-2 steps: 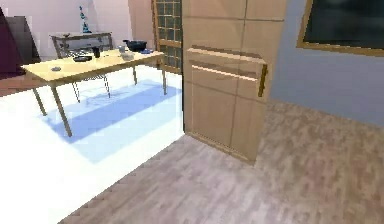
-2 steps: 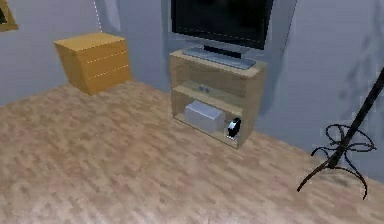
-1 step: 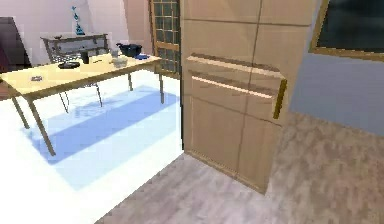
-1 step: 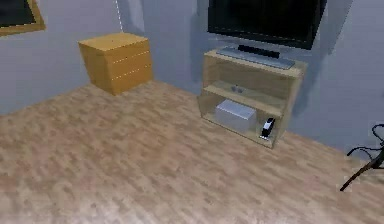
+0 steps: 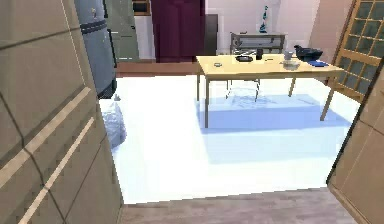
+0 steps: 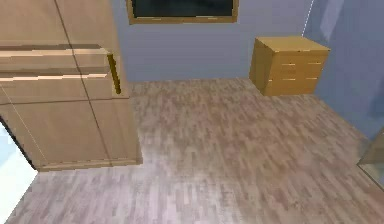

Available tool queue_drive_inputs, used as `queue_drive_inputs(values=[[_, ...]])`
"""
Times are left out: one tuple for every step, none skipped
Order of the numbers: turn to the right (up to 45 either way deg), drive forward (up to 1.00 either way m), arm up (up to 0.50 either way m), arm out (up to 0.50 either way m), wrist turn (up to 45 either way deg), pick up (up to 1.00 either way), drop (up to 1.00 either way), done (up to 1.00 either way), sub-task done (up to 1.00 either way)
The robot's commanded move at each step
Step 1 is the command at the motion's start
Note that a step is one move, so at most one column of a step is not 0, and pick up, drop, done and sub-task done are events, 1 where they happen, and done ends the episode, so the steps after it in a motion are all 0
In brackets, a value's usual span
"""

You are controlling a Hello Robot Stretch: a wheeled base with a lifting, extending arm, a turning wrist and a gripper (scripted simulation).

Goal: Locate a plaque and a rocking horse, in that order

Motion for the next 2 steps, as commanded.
queue_drive_inputs(values=[[-6.0, 0.00, 0.00, 0.00, 0.0, 0.00, 0.00, 0.00, 0.00], [0.0, 1.00, 0.00, 0.00, 0.0, 0.00, 0.00, 0.00, 0.00]])
